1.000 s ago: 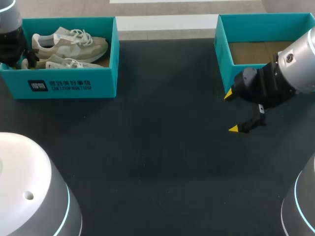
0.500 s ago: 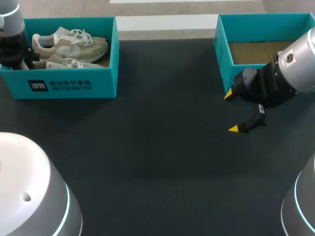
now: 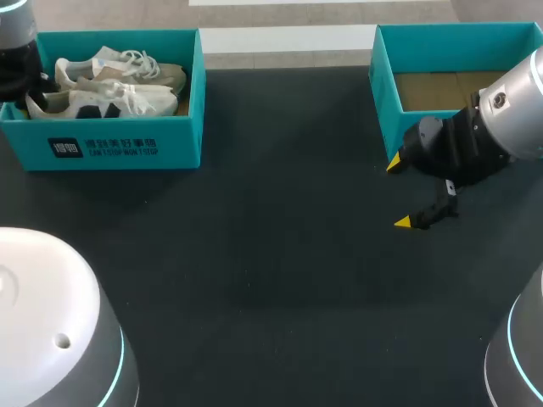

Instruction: Take the shoe out of the shoebox, open the shoe tongue, remove and reinsert the insole, then place the shoe into the shoebox

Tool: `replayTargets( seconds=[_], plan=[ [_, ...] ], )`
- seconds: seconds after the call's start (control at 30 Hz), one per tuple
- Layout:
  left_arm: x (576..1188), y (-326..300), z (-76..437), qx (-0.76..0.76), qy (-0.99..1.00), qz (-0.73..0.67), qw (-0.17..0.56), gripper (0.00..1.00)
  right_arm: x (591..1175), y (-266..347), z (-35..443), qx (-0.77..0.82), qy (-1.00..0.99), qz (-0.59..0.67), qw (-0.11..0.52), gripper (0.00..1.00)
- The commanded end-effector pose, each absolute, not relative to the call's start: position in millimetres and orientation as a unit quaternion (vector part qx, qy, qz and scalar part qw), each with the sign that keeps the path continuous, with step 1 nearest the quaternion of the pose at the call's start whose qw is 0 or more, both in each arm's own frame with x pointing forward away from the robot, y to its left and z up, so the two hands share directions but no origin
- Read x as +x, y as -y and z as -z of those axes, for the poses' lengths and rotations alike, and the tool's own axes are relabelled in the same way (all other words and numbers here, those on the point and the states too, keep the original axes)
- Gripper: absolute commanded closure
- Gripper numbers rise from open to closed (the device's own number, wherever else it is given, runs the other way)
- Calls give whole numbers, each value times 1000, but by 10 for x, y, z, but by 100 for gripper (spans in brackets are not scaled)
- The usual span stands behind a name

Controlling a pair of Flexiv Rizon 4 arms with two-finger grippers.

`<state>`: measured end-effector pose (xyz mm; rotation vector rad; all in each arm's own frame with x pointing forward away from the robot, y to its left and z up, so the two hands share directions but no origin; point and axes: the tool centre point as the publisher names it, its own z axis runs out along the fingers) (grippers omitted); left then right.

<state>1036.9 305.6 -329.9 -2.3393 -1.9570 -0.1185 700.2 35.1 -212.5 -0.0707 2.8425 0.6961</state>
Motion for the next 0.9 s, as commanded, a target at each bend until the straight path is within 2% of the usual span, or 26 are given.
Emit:
replayTargets(
  seconds=[0.03, 0.43, 0.57, 0.9],
  plan=[
    [10367, -3144, 2953, -761, 646, 32, 44, 100, 7002, -366, 2137, -23, -966, -235, 108, 0],
    [10311, -3311, 2146, -748, 660, 30, 54, 100, 7002, -366, 2137, -23, -966, -235, 108, 0],
    [10231, -3337, 1938, -752, 656, 50, 35, 100, 7002, -366, 2137, -23, -966, -235, 108, 0],
    [10185, -3301, 1823, -754, 654, 53, 20, 100, 7002, -366, 2137, -23, -966, -235, 108, 0]
  ],
)
